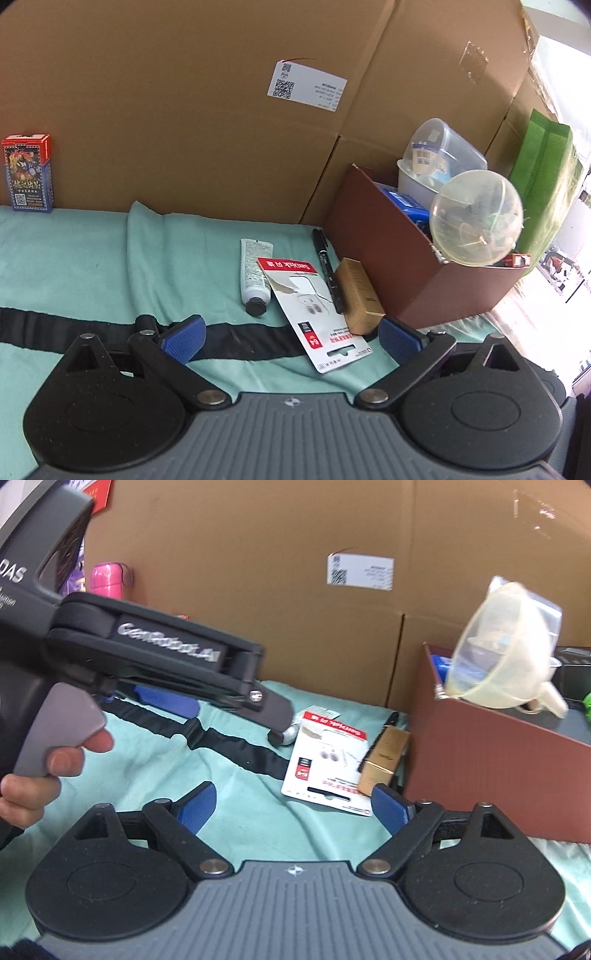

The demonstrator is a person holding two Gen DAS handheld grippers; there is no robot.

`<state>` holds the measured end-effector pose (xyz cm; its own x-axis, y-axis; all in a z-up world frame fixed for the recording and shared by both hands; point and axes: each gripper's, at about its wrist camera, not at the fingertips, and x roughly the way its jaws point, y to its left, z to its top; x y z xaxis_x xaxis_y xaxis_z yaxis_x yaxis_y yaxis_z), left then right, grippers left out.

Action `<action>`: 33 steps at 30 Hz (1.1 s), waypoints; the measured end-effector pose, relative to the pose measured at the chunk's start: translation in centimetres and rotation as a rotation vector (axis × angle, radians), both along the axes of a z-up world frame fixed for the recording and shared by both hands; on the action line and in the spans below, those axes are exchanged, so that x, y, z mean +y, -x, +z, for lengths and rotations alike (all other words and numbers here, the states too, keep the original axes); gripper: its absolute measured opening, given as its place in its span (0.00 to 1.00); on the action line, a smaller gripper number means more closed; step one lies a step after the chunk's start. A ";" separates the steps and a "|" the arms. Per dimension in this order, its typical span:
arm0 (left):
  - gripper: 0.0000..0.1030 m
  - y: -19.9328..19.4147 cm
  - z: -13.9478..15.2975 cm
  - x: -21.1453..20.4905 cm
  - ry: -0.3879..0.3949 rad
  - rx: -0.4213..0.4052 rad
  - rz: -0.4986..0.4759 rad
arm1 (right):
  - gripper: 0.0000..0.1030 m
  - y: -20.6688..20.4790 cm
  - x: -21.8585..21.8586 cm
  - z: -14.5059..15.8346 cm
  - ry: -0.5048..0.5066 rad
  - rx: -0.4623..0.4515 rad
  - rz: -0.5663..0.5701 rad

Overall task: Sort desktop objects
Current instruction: 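Move the left gripper toward the SanDisk card package on the cloth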

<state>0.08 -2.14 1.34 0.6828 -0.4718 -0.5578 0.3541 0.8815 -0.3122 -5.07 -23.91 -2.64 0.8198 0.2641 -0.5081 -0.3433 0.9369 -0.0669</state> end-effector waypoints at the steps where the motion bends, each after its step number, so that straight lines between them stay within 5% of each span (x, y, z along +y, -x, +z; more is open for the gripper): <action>1: 0.99 -0.3 -0.1 -0.1 -0.007 -0.001 0.003 | 0.82 -0.4 0.2 -0.1 0.002 0.007 -0.002; 11: 0.72 -1.4 -1.6 -1.5 -0.006 0.072 -0.093 | 0.78 -3.0 -0.7 -1.8 0.010 0.062 -0.087; 21: 0.69 -3.2 -3.1 -3.9 -0.027 0.134 -0.090 | 0.78 -4.7 -2.1 -2.9 -0.059 0.134 -0.110; 27: 0.44 -4.2 -3.0 -5.0 -0.045 0.154 -0.089 | 0.79 -5.6 -2.2 -3.0 -0.067 0.140 -0.107; 30: 0.21 -4.4 -3.1 -5.1 -0.060 0.162 -0.049 | 0.79 -5.7 -2.3 -3.1 -0.066 0.141 -0.104; 33: 0.15 -4.8 -3.3 -4.2 -0.008 0.197 -0.029 | 0.79 -5.6 -2.5 -3.2 -0.074 0.141 -0.104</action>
